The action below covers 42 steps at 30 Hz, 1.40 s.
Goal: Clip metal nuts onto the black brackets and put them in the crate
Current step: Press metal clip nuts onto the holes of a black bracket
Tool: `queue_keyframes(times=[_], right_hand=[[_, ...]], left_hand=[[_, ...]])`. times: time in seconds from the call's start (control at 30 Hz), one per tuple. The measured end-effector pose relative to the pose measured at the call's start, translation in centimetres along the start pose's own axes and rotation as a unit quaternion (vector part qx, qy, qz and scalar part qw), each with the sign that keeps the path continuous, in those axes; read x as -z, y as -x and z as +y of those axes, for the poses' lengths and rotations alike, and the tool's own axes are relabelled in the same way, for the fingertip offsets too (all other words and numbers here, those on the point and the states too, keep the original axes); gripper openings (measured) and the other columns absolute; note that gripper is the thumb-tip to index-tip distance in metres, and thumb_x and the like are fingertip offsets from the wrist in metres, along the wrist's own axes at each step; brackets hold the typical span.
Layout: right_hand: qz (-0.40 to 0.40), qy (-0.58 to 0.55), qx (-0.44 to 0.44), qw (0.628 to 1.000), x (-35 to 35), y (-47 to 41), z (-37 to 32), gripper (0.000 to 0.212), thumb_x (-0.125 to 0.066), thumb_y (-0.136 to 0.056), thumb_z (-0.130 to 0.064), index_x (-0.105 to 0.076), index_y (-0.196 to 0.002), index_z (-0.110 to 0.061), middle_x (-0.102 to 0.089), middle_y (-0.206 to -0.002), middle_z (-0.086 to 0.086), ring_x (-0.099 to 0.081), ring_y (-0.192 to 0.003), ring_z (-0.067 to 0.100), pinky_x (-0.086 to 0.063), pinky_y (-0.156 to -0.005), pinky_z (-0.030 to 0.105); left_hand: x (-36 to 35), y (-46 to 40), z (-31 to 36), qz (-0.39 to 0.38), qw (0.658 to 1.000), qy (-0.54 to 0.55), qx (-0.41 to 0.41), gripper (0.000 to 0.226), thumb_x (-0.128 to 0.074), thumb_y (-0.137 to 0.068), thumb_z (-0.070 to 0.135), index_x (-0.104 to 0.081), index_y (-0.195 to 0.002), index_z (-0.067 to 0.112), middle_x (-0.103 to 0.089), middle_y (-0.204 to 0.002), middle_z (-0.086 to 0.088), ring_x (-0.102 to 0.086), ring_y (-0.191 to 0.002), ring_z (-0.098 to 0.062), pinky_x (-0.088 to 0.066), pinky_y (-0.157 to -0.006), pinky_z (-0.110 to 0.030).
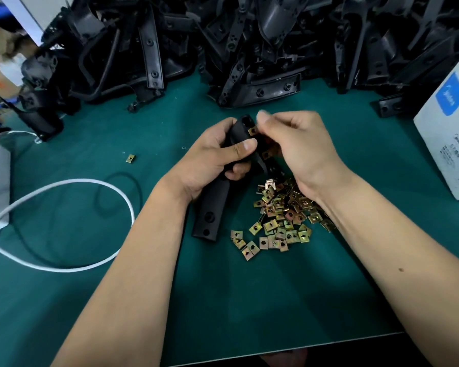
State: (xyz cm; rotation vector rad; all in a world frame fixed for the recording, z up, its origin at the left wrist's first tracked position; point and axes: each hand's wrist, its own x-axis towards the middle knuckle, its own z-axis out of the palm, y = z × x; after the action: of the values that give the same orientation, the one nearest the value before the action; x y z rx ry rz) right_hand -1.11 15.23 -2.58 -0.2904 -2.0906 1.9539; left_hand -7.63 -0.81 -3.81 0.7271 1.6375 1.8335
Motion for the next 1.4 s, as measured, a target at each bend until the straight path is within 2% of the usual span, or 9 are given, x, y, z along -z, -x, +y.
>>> queue_keyframes(times=[0.1,0.2,0.4,0.5,0.6,0.87,1.1,1.3,1.4], right_hand=[[-0.046,-0.01,-0.007,0.999,0.6,-0.4,-0.2,0.059,-0.045,-0.105,-0.056,-0.081,-0.099,-0.01,-0.08,-0.093,0.011,-0.077,-0.094,0.023,-0.059,-0.094,0.046],[-0.077,-0.042,-0.009,0.996,1.2,-0.6,-0.4,0.06,-0.037,-0.107,-0.057,-0.08,-0.104,-0.016,-0.08,-0.098,0.006,-0.076,-0.098,0.019,-0.06,-0.087,0.033],[-0.015,0.151,0.079,0.985,0.4,-0.4,0.4,0.024,-0.089,-0.078,-0.038,-0.078,-0.09,-0.02,-0.076,-0.08,-0.006,-0.072,-0.077,0.012,-0.061,-0.068,0.032],[0.022,0.173,0.091,0.98,0.0,-0.5,0.6,0.019,-0.09,-0.076,-0.031,-0.078,-0.087,-0.02,-0.075,-0.076,-0.008,-0.071,-0.072,0.008,-0.06,-0.069,0.031],[0.019,0.184,0.098,0.978,0.0,-0.6,0.8,0.015,-0.088,-0.078,-0.028,-0.078,-0.084,-0.018,-0.075,-0.074,-0.007,-0.069,-0.07,0.007,-0.058,-0.069,0.028],[0.005,0.185,0.07,0.98,-0.3,-0.9,1.2,0.017,-0.087,-0.081,-0.027,-0.076,-0.081,-0.014,-0.068,-0.066,-0.005,-0.061,-0.06,0.008,-0.054,-0.063,0.031],[0.009,0.208,0.069,0.976,-0.1,-0.7,0.9,0.019,-0.087,-0.081,-0.031,-0.076,-0.082,-0.015,-0.07,-0.072,-0.007,-0.06,-0.063,0.002,-0.049,-0.062,0.018],[-0.011,0.163,0.096,0.982,2.2,0.7,-2.6,0.018,-0.074,-0.094,-0.029,-0.069,-0.103,-0.013,-0.074,-0.09,0.001,-0.071,-0.071,0.015,-0.057,-0.057,0.03],[0.076,0.162,0.154,0.972,5.3,2.4,-4.7,0.013,-0.071,-0.097,-0.022,-0.071,-0.098,-0.009,-0.074,-0.081,0.0,-0.07,-0.067,0.013,-0.054,-0.055,0.031]], left_hand=[[-0.3,-0.1,-0.2,0.043,0.998,0.039,-0.021,0.017,-0.054,-0.101,0.004,-0.041,-0.109,0.01,-0.042,-0.079,-0.003,-0.039,-0.055,-0.011,-0.029,-0.049,-0.022],[-0.5,-0.2,-0.3,0.096,0.99,0.093,-0.039,0.006,-0.048,-0.107,0.005,-0.048,-0.106,0.011,-0.05,-0.084,-0.003,-0.04,-0.057,-0.012,-0.027,-0.05,-0.021],[-0.9,-0.5,-0.4,0.182,0.978,0.075,-0.074,0.01,-0.05,-0.108,0.014,-0.058,-0.114,0.013,-0.071,-0.118,-0.007,-0.056,-0.069,-0.017,-0.043,-0.053,-0.022],[-0.9,-0.6,-0.6,0.197,0.975,0.042,-0.088,0.016,-0.053,-0.106,0.012,-0.061,-0.12,0.012,-0.069,-0.129,-0.011,-0.065,-0.098,-0.02,-0.059,-0.085,-0.035],[-0.3,-0.6,-0.7,0.217,0.97,0.011,-0.107,0.027,-0.059,-0.101,0.005,-0.064,-0.127,0.011,-0.07,-0.123,-0.011,-0.061,-0.111,-0.023,-0.048,-0.106,-0.047],[-0.2,-0.7,-0.7,0.235,0.969,0.05,-0.05,0.026,-0.061,-0.1,0.002,-0.068,-0.122,0.013,-0.076,-0.11,-0.003,-0.066,-0.1,-0.021,-0.055,-0.099,-0.043],[-0.7,-0.7,-0.2,0.256,0.964,0.059,-0.038,0.027,-0.061,-0.099,0.0,-0.067,-0.124,0.008,-0.077,-0.105,-0.004,-0.07,-0.089,-0.019,-0.062,-0.083,-0.034],[-4.8,-1.3,2.1,0.245,0.964,0.057,-0.087,0.021,-0.058,-0.103,0.006,-0.067,-0.12,0.012,-0.074,-0.103,-0.004,-0.069,-0.095,-0.017,-0.057,-0.085,-0.03],[-9.4,-3.0,4.1,0.228,0.966,0.008,-0.119,0.019,-0.055,-0.104,0.009,-0.064,-0.121,0.009,-0.065,-0.104,-0.009,-0.062,-0.099,-0.021,-0.052,-0.098,-0.041]])
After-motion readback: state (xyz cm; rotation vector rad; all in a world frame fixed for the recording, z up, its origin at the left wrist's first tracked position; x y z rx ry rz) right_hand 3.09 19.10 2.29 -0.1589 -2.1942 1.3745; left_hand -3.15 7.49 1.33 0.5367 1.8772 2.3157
